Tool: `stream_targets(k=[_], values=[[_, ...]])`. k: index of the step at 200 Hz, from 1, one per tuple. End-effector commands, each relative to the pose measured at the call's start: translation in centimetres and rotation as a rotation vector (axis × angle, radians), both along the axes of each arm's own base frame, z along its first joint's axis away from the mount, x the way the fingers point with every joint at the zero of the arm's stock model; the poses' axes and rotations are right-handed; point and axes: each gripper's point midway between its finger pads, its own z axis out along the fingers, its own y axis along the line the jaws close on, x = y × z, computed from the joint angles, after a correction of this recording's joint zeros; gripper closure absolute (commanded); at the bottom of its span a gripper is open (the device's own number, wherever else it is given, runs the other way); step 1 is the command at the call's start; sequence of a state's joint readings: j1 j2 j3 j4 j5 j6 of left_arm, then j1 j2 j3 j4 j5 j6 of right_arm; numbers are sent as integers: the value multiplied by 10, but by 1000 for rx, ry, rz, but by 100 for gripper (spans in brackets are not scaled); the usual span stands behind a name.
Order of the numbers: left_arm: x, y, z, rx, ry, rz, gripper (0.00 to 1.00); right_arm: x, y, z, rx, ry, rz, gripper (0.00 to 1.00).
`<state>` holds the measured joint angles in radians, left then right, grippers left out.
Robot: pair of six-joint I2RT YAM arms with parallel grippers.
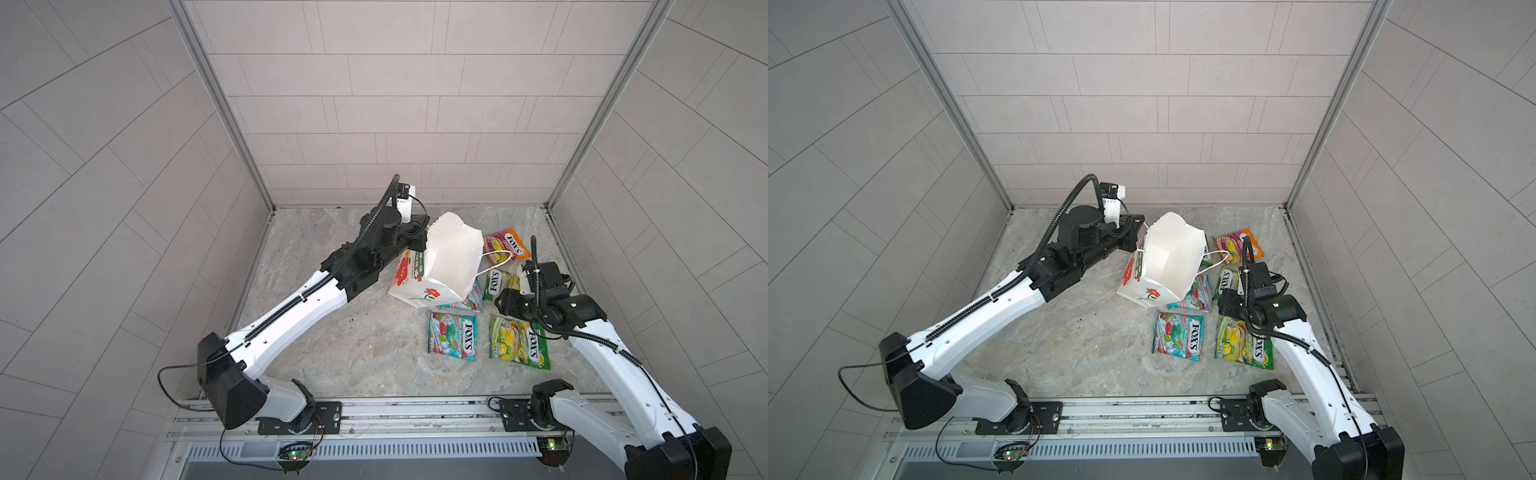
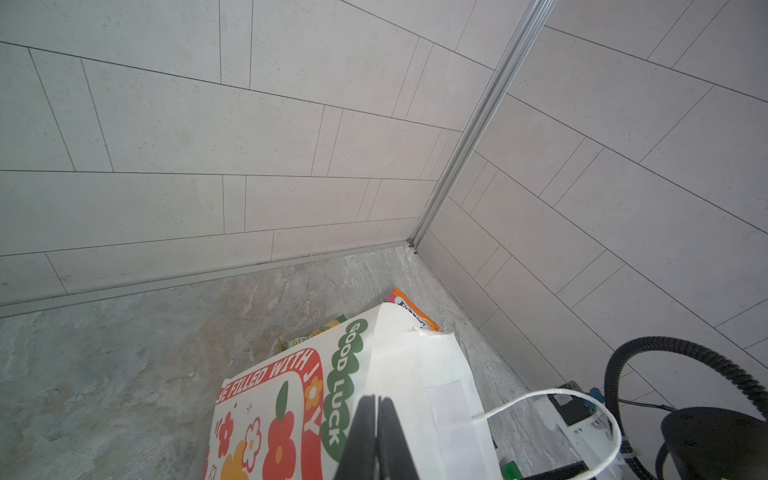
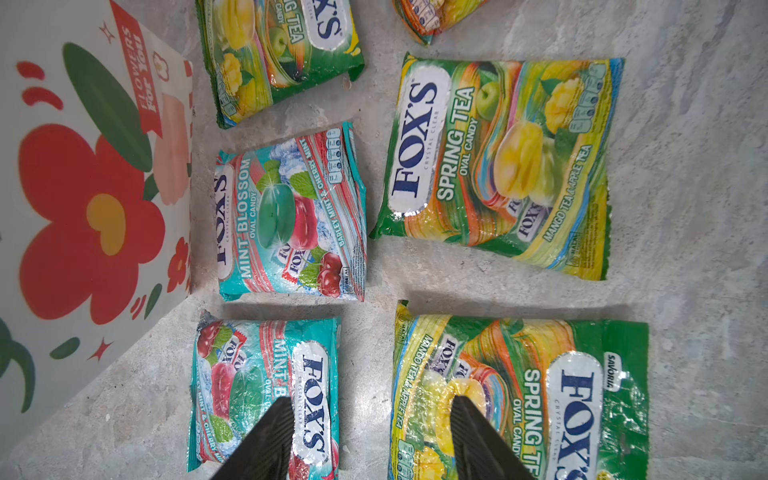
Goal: Take the snacks out of the paper bag
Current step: 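Lift the paper bag upright with the left gripper and set it down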
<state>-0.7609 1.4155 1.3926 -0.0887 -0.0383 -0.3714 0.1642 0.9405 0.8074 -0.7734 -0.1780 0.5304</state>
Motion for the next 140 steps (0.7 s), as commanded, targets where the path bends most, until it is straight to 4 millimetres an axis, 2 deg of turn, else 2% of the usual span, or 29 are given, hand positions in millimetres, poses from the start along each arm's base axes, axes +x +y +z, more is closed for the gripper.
stream_targets(k=[1,39,82,115,140], values=[[10,3,-11,-24,3,31,100,-3,-3,-2,-11,-1,-3,38],[33,23,-52,-92,110,45,100,-4,-3,-4,-10,3,-4,38],[62,77,-87,-239,220,114,100,-4,-2,-4,-7,5,-5,38],[65,103,-93,-241,226,167,100,-3,-3,-7,-11,5,-7,38],[63,111,-93,-219,219,184,100,-2,-2,-10,-5,8,-9,38]])
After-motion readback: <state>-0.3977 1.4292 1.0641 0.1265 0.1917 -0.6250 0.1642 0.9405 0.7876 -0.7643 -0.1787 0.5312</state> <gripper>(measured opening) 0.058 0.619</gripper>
